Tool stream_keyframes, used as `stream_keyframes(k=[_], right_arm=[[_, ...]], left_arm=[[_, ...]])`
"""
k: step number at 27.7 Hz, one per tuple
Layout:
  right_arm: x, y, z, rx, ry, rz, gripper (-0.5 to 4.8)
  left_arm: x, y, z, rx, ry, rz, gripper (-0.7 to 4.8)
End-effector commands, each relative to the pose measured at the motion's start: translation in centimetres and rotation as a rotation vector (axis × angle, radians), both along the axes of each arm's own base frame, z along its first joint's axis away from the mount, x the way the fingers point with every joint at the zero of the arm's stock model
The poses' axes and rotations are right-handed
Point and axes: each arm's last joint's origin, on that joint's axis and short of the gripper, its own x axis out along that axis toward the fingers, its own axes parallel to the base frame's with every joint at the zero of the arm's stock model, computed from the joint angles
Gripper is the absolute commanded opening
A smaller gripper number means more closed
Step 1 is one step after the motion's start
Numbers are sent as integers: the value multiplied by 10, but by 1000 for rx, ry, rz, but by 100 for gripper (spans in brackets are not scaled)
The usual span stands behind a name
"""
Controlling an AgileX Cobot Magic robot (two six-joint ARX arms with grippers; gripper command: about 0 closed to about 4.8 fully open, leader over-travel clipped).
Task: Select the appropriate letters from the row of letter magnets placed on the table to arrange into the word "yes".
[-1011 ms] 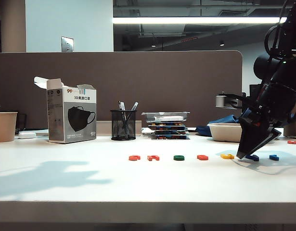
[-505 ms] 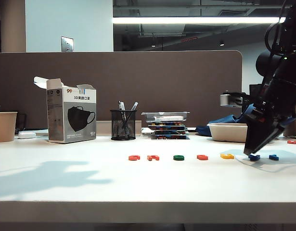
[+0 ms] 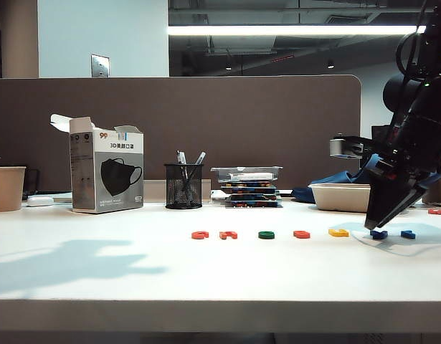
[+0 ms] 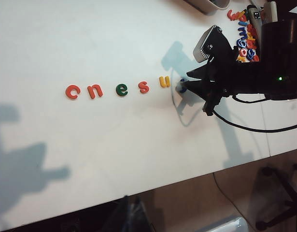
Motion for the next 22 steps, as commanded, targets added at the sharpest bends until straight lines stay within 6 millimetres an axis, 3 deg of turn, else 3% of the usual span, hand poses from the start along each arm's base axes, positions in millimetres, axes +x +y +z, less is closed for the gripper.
stream_keyframes(k=[1, 22], right_arm=[[0, 1, 1, 9, -3, 6, 166], [0, 1, -11, 10, 50, 3, 166]], left_arm=[[-1, 0, 2, -5, -10, -3, -5], [-1, 0, 2, -5, -10, -3, -5]])
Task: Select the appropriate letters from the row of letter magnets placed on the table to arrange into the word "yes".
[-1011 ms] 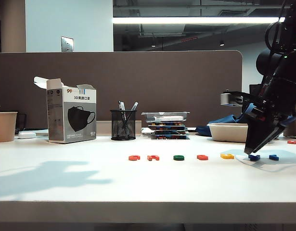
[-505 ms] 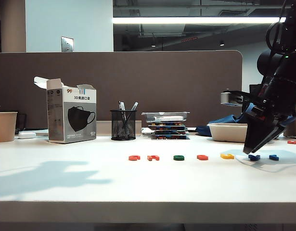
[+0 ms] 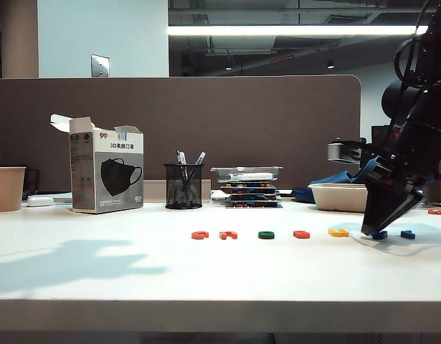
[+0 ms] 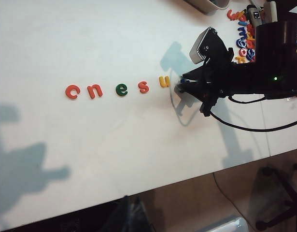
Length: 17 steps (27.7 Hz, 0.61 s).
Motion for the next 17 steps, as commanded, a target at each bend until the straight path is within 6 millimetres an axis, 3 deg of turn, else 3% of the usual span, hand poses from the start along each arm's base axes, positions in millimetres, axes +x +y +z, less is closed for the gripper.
stream_keyframes(k=[1, 5, 15, 17], right_arm=[[-2, 0, -2, -11, 26, -3, 166], [-2, 0, -2, -11, 29, -3, 135], [-3, -1, -3, -38, 43, -12, 133], [-4, -1, -3, -43, 47, -13, 113]], left_arm=[[-1, 0, 2, -5, -10, -4, -5], [-1, 0, 2, -5, -10, -4, -5], [-1, 0, 2, -5, -10, -4, -5], [-1, 0, 2, -5, -10, -4, -5]])
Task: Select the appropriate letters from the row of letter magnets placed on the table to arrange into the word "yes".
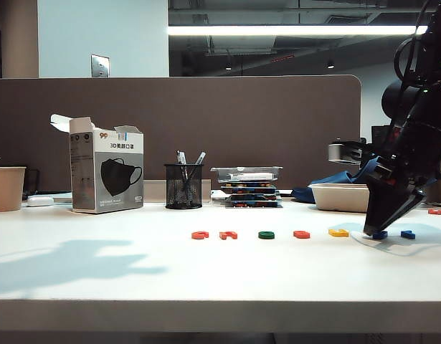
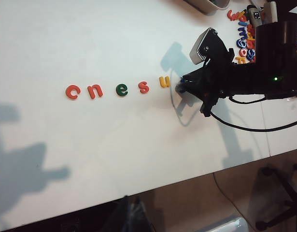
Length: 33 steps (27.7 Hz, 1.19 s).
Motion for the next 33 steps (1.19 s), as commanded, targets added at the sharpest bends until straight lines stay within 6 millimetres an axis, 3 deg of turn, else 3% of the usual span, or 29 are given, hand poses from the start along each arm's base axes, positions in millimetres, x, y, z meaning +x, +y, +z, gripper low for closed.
stream_keyframes(k=[1, 7, 10, 19, 33], right_arm=[[-3, -1, -3, -27, 40, -8, 104], [-3, -1, -3, -28, 40, -8, 102], [-3, -1, -3, -28, 40, -8, 60], [-3, -1, -3, -28, 35, -8, -2], [0, 0, -1, -21, 13, -8, -1]], left_arm=[[-1, 0, 2, -5, -10, -4, -5], [-1, 0, 2, -5, -10, -4, -5], [-1, 0, 2, -5, -10, -4, -5], [-1, 0, 2, -5, -10, -4, -5], [-1, 0, 2, -5, -10, -4, -5]])
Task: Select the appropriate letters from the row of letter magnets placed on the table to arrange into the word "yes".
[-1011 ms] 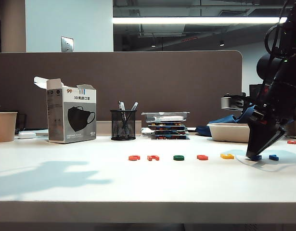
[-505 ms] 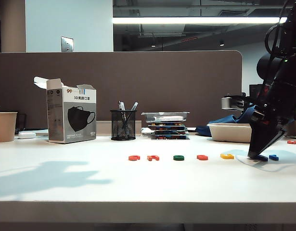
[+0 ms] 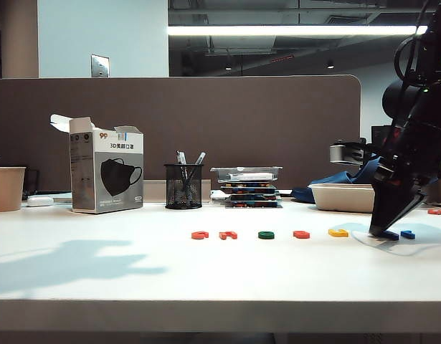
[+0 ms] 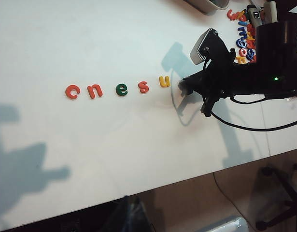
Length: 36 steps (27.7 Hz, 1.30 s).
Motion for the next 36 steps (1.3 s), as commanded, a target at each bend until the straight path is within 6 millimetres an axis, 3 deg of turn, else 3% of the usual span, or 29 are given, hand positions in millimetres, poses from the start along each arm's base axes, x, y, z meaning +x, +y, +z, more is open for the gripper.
stream_keyframes(k=[1, 10, 18, 36], right_arm=[[1, 1, 0, -3, 10, -8, -2], [2, 8, 29, 67, -51, -12, -2], [-9, 23, 41, 92, -5, -36, -2], [-42, 111, 53, 159, 133, -72, -2]], left_arm=[[-1, 0, 2, -5, -10, -3, -5], [-1, 0, 2, -5, -10, -3, -5], [-1, 0, 2, -5, -10, -3, -5], [-1, 0, 2, -5, -10, -3, -5]])
